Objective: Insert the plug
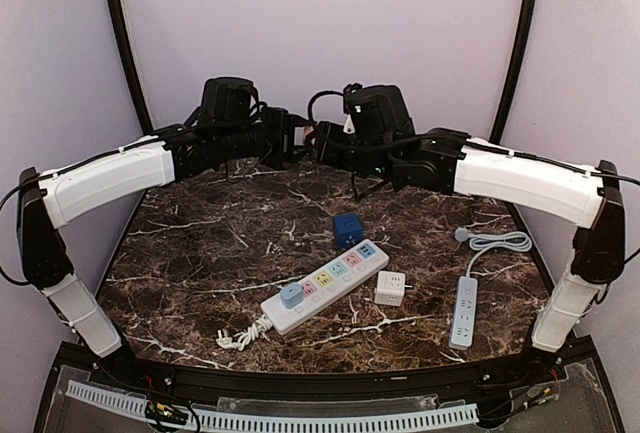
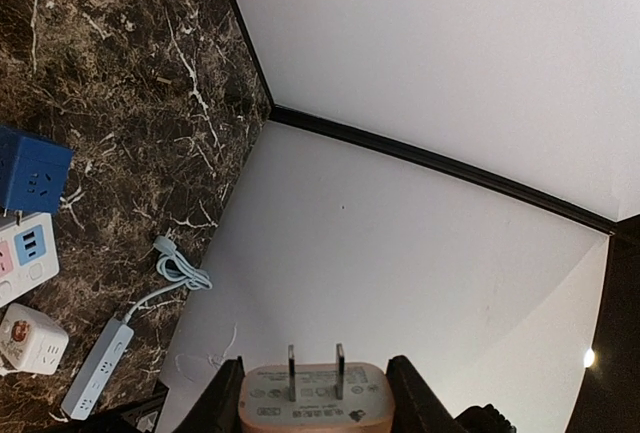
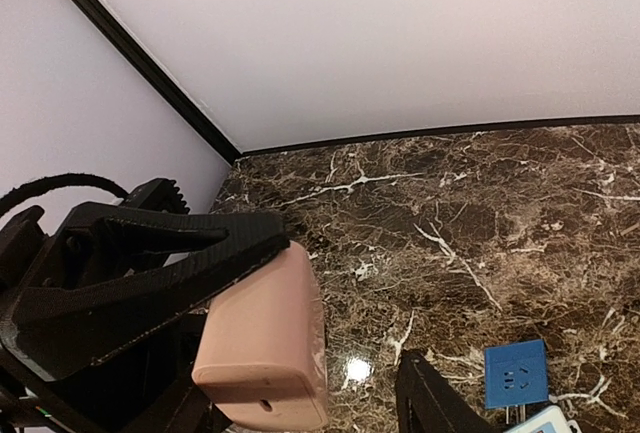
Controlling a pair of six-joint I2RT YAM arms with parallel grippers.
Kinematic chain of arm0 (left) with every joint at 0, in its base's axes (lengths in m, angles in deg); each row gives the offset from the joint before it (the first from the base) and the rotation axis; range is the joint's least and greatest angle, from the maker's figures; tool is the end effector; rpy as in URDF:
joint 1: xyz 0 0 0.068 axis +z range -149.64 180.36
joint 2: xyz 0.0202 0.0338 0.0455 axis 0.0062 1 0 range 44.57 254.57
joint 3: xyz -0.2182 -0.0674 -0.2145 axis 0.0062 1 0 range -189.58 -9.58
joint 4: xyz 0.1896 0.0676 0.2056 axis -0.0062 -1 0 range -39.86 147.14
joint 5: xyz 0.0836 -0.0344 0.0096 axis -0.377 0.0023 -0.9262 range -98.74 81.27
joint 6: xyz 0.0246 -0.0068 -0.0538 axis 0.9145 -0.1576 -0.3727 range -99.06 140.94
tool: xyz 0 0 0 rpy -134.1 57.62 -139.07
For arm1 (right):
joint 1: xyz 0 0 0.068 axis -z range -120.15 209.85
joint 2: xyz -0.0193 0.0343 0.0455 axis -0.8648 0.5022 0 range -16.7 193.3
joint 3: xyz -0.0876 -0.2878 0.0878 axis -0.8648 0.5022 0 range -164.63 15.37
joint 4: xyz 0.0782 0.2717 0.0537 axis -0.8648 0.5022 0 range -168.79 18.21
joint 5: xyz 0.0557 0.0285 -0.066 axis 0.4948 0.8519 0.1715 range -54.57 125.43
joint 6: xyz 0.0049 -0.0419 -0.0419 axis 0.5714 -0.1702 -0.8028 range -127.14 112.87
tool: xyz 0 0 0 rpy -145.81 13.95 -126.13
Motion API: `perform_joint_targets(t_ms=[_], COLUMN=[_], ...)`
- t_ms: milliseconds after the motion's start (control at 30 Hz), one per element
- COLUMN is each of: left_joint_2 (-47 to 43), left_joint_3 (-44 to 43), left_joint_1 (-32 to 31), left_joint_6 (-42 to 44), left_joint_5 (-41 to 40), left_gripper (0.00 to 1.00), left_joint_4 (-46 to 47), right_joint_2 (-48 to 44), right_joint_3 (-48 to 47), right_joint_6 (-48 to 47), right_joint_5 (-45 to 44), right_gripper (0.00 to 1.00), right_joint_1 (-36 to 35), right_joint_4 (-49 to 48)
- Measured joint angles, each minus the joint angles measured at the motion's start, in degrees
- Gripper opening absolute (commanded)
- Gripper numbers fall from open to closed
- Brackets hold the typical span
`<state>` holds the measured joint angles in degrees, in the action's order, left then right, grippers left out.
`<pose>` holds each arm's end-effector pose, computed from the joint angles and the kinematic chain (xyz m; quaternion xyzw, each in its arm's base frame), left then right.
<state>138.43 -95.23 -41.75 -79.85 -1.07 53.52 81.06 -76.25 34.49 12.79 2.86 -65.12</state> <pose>0.3181 -0.2953 0.4148 -0.3428 0.6958 -0.6129 0.1509 0.2572 0.3653 0.4083 0.0045 0.8102 0.3227 0.4893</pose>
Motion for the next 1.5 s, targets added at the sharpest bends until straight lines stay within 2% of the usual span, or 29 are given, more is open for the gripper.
perform_joint_targets(t_ms=[233, 367, 467, 600, 933, 967, 1000, 1033, 1067, 1100, 1167, 1200, 1233, 1300, 1500], left_joint_2=[0.59, 0.90, 0.94, 0.98, 1.70, 1.79, 1.81, 1.81, 1.81, 1.81, 1.86, 1.92, 1.92, 1.92, 1.90], left_joint_3=[0.00, 0.00, 0.00, 0.00, 0.04, 0.04, 0.07, 0.09, 0.11, 0.11, 0.11, 0.11, 0.09, 0.00, -0.02], left_joint_1=[0.15, 0.15, 0.15, 0.13, 0.13, 0.13, 0.13, 0.13, 0.13, 0.13, 0.13, 0.13, 0.13, 0.13, 0.13], left_joint_6=[-0.46, -0.63, -0.70, -0.90, -1.09, -1.09, -1.11, -1.20, -1.22, -1.20, -0.90, -0.68, -0.46, 0.33, 1.79], left_joint_5=[0.11, 0.35, 0.44, 0.48, 0.72, 0.70, 0.70, 0.70, 0.72, 0.76, 0.96, 1.11, 1.31, 1.62, 1.81], left_gripper=[0.01, 0.01, 0.01, 0.01, 0.03, 0.05, 0.14, 0.30, 0.41, 0.59, 0.77, 0.81, 0.91, 0.97, 0.99], left_joint_4=[1.05, 1.16, 1.31, 1.38, 0.72, 0.72, 0.72, 0.72, 0.72, 0.72, 0.68, 0.81, 1.01, 0.98, 0.28], right_joint_2=[1.05, 1.70, 2.01, 2.10, 2.34, 2.43, 2.45, 2.45, 2.45, 2.45, 2.45, 2.45, 2.45, 2.45, 1.14], right_joint_3=[-0.68, -1.22, -1.51, -1.53, -1.53, -1.53, -1.53, -1.53, -1.53, -1.53, -1.53, -1.53, -1.53, -1.49, -0.17], right_joint_6=[-0.90, -1.86, -2.73, -3.56, -6.69, -6.69, -6.67, -6.69, -6.69, -6.69, -6.64, -6.19, -5.79, -5.46, -5.64], right_joint_5=[0.09, 0.11, 0.20, 0.55, 2.23, 2.34, 2.38, 2.47, 2.49, 2.49, 2.58, 2.64, 2.62, 2.56, 2.58], right_gripper=[0.55, 0.59, 0.56, 0.45, 0.03, 0.00, 0.00, 0.00, 0.00, 0.00, 0.00, 0.00, 0.00, 0.00, 0.00], right_joint_1=[0.52, 1.05, 1.38, 1.40, 1.42, 1.51, 1.51, 1.53, 1.53, 1.53, 1.53, 1.53, 1.62, 1.95, 2.29], right_joint_4=[-1.31, -1.55, -1.88, -2.29, -1.99, -1.99, -1.90, -1.84, -1.79, -1.75, -1.68, -1.73, -1.66, -1.60, -1.62])
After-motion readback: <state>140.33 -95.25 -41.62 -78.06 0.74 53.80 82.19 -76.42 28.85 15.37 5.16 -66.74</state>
